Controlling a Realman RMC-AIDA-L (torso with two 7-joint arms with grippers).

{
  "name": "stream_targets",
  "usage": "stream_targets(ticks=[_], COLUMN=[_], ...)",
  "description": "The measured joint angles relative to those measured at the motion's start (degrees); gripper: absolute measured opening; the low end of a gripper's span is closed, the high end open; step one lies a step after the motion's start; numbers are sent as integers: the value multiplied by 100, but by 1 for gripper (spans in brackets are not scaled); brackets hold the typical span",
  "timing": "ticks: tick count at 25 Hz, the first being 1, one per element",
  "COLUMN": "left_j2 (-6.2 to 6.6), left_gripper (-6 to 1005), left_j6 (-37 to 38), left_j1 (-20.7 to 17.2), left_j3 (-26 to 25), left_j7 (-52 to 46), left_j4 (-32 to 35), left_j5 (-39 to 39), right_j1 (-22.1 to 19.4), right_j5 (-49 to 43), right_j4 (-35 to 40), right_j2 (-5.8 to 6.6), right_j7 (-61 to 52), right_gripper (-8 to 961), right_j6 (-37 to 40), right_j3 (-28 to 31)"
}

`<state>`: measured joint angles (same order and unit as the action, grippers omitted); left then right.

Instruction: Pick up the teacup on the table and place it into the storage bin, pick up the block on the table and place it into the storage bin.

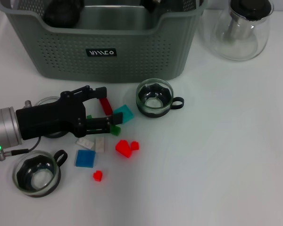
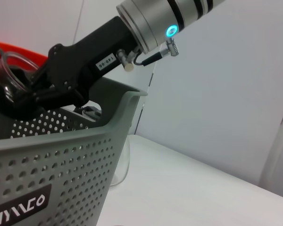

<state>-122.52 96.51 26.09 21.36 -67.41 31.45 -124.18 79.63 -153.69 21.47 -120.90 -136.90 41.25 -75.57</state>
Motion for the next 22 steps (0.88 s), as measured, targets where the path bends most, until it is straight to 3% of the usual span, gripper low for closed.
stream_targets(ticks=[22], left_j2=[0], left_gripper=[891], left_j6=[-9], left_j1=[1], left_j3=[27], left_j7=[0], left_j4=[-43], left_j5=[-1], right_j1=[-38], right_j5=[-3], right_j4=[45], right_j2=[5], right_j7=[-288], right_gripper=[68], right_j6=[423], right_j3=[-29])
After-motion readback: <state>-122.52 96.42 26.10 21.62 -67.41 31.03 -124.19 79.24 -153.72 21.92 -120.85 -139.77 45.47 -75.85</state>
